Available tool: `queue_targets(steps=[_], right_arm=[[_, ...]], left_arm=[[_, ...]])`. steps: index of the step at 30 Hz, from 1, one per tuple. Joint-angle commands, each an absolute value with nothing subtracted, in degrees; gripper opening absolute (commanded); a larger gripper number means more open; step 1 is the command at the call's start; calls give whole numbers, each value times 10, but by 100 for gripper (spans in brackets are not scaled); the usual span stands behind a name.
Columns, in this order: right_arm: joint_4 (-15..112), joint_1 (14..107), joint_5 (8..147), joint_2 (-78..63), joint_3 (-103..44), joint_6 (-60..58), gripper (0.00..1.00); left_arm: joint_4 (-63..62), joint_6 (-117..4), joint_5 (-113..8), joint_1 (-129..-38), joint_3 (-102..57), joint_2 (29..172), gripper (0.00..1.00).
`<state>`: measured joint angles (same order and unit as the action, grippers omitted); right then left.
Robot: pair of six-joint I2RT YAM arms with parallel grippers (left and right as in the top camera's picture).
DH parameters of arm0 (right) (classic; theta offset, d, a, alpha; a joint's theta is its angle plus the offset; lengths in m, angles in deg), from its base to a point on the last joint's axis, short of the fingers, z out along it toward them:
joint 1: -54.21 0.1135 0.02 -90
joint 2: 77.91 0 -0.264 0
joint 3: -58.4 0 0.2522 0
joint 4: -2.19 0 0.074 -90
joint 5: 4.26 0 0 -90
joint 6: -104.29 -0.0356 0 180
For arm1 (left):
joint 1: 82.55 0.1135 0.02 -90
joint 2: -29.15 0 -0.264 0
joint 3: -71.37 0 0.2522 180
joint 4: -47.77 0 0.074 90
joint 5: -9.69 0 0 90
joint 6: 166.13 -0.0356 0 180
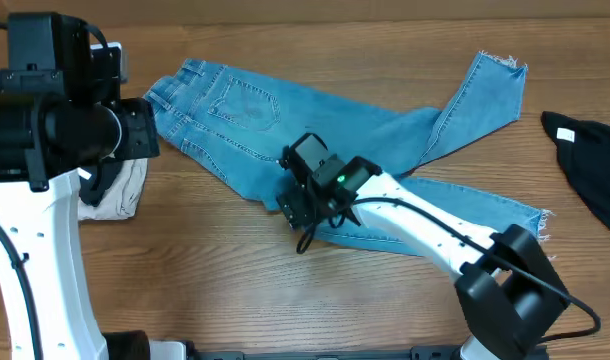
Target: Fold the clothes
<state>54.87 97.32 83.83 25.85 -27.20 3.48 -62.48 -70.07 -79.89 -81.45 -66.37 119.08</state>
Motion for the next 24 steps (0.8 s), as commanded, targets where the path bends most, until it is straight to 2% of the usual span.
queue_targets(steps=[1, 4, 7, 9, 10, 12, 13, 16, 18, 20, 22, 24], right_arm=[[473, 973, 870, 265, -219, -38, 72], [405, 973, 872, 281, -184, -38, 69], [390, 973, 872, 307, -176, -33, 69], [387, 973, 871, 313, -177, -33, 43], [387, 973, 867, 313, -180, -33, 25], [402, 969, 769, 310, -192, -4, 8], [434, 961, 648, 306, -211, 24, 4], [537, 941, 405, 294, -270, 62, 4], [668, 930, 287, 279, -335, 143, 4], [823, 922, 260, 264, -413, 269, 4], [937, 910, 296, 260, -481, 343, 4], [994, 897, 315, 260, -518, 372, 4]], left_arm=[[-622, -689, -809, -818, -662, 1191, 57], [-622, -688, -809, -818, -662, 1191, 58], [-622, -688, -808, -818, -662, 1191, 59], [-622, -688, -807, -818, -662, 1191, 59], [-622, -688, -807, -818, -662, 1191, 60], [-622, -688, -807, -818, -662, 1191, 61], [-623, -688, -807, -818, -662, 1191, 61], [-624, -688, -807, -818, -662, 1191, 61], [-623, -688, -807, -818, -662, 1191, 62], [-621, -688, -807, -818, -662, 1191, 63], [-616, -688, -807, -818, -662, 1191, 63], [-612, -688, -807, -818, -662, 1191, 64]])
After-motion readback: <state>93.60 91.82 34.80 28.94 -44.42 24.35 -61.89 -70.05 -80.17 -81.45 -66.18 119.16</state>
